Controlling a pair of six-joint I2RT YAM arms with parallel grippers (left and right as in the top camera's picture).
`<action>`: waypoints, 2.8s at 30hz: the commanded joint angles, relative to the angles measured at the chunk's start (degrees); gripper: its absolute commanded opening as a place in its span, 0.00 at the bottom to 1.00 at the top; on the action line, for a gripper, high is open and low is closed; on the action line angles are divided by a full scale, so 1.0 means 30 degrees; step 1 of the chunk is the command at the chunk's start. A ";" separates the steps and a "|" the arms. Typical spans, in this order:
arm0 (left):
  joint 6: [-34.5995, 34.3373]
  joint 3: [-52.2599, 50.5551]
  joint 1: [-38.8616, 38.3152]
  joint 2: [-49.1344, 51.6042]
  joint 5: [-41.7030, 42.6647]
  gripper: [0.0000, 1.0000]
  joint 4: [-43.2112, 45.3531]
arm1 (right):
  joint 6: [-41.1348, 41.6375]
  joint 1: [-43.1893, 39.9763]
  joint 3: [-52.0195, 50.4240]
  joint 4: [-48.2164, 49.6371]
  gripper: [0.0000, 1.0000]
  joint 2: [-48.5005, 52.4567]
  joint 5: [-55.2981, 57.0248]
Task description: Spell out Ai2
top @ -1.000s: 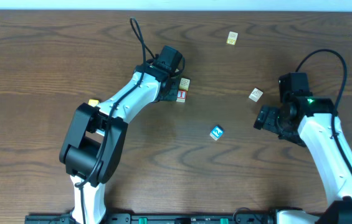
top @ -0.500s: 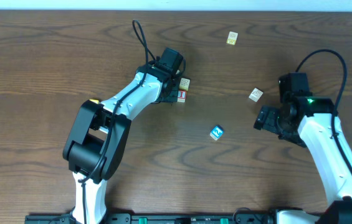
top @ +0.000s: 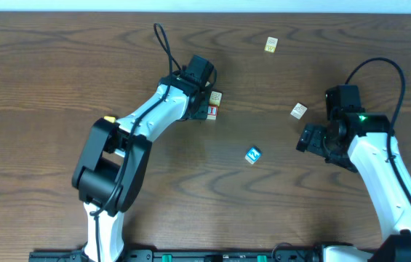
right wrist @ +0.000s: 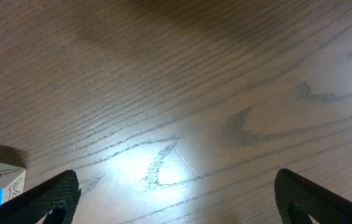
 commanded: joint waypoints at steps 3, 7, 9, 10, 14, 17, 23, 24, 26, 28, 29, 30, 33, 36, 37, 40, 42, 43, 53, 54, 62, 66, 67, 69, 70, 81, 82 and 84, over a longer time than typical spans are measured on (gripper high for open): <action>0.0226 0.0379 0.0087 -0.2820 -0.1290 0.49 -0.0211 | 0.0262 -0.0036 0.0233 -0.0015 0.99 -0.0204 0.0197; 0.0189 0.0364 0.0095 -0.3155 -0.2943 0.45 -0.1209 | 0.0262 -0.0036 0.0233 -0.0036 0.99 -0.0204 0.0197; 0.0160 0.0219 0.0124 -0.2841 -0.3934 0.37 -0.1756 | 0.0255 -0.0036 0.0233 -0.0102 0.99 -0.0204 0.0197; 0.0109 0.0124 0.0160 -0.2732 -0.4153 0.35 -0.1909 | 0.0255 -0.0036 0.0233 -0.0146 0.99 -0.0204 0.0197; -0.0109 -0.0692 0.0546 -0.1953 -0.4146 0.33 -0.1814 | 0.0255 -0.0036 0.0233 -0.0306 0.99 -0.0204 0.0204; -0.0248 -0.0998 0.0896 -0.1290 -0.4044 0.25 -0.1676 | 0.0255 -0.0036 0.0233 -0.0379 0.99 -0.0204 0.0204; -0.0117 -0.1020 0.1282 -0.0590 -0.3031 0.29 -0.0976 | 0.0255 -0.0036 0.0233 -0.0393 0.99 -0.0204 0.0197; -0.0073 -0.1020 0.1326 -0.0488 -0.2652 0.29 -0.0794 | 0.0255 -0.0036 0.0233 -0.0401 0.99 -0.0204 0.0197; -0.0073 -0.1013 0.1333 -0.0306 -0.2543 0.28 -0.0415 | 0.0255 -0.0036 0.0233 -0.0430 0.99 -0.0204 0.0197; -0.0066 -0.1013 0.1326 -0.0211 -0.2535 0.26 -0.0044 | 0.0255 -0.0036 0.0233 -0.0444 0.99 -0.0204 0.0204; -0.0066 -0.1013 0.1333 -0.0204 -0.2543 0.26 0.0138 | 0.0255 -0.0036 0.0233 -0.0452 0.99 -0.0204 0.0204; 0.0022 -0.1013 0.1333 -0.0204 -0.2521 0.26 0.0401 | 0.0255 -0.0036 0.0233 -0.0452 0.99 -0.0204 0.0204; 0.0211 -0.1013 0.1333 -0.0204 -0.1894 0.26 0.0721 | 0.0255 -0.0036 0.0233 -0.0452 0.99 -0.0204 0.0197; 0.0211 -0.1013 0.1333 -0.0204 -0.1443 0.26 0.0954 | 0.0255 -0.0036 0.0233 -0.0452 0.99 -0.0204 0.0204; 0.0211 -0.1020 0.1333 -0.0204 -0.1304 0.26 0.0976 | 0.0262 -0.0036 0.0233 -0.0452 0.99 -0.0204 0.0204; 0.0204 -0.1013 0.1333 -0.0204 -0.0503 0.26 0.0991 | 0.0262 -0.0036 0.0233 -0.0452 0.99 -0.0204 0.0204; 0.0189 -0.1013 0.1326 -0.0204 -0.0401 0.26 0.1005 | 0.0262 -0.0036 0.0233 -0.0452 0.99 -0.0204 0.0197; 0.0189 -0.1013 0.1326 -0.0204 -0.0401 0.26 0.1013 | 0.0262 -0.0036 0.0233 -0.0452 0.99 -0.0204 0.0197; 0.0204 -0.1020 0.1319 -0.0204 -0.0656 0.26 0.0962 | 0.0255 -0.0036 0.0233 -0.0459 0.99 -0.0204 0.0204; 0.0197 -0.1056 0.1319 -0.0204 -0.0874 0.25 0.0860 | 0.0255 -0.0036 0.0233 -0.0459 0.99 -0.0204 0.0197; 0.0189 -0.2506 0.1319 -0.0204 -0.1035 0.23 0.1741 | 0.0255 -0.0036 0.0233 -0.0503 0.99 -0.0204 0.0204; 0.0197 -0.2535 0.1319 -0.0204 -0.0736 0.23 0.2113 | 0.0255 -0.0036 0.0233 -0.0495 0.99 -0.0204 0.0204; 0.0197 -0.2535 0.1319 -0.0204 -0.0546 0.23 0.2259 | 0.0255 -0.0036 0.0233 -0.0495 0.99 -0.0204 0.0197; 0.0197 -0.2535 0.1311 -0.0204 -0.0488 0.24 0.2594 | 0.0255 -0.0036 0.0233 -0.0517 0.99 -0.0204 0.0204; 0.0189 -0.2535 0.1311 -0.0204 -0.0525 0.23 0.2703 | 0.0255 -0.0036 0.0233 -0.0517 0.99 -0.0204 0.0204; 0.0124 -0.2535 0.1297 -0.0204 -0.0641 0.25 0.3279 | 0.0255 -0.0036 0.0233 -0.0510 0.99 -0.0204 0.0204; 0.0124 -0.2535 0.1297 -0.0204 -0.0474 0.28 0.3286 | 0.0255 -0.0036 0.0233 -0.0510 0.99 -0.0204 0.0204; 0.0117 -0.2535 0.1290 -0.0204 -0.0313 0.29 0.3344 | 0.0255 -0.0036 0.0233 -0.0503 0.99 -0.0204 0.0204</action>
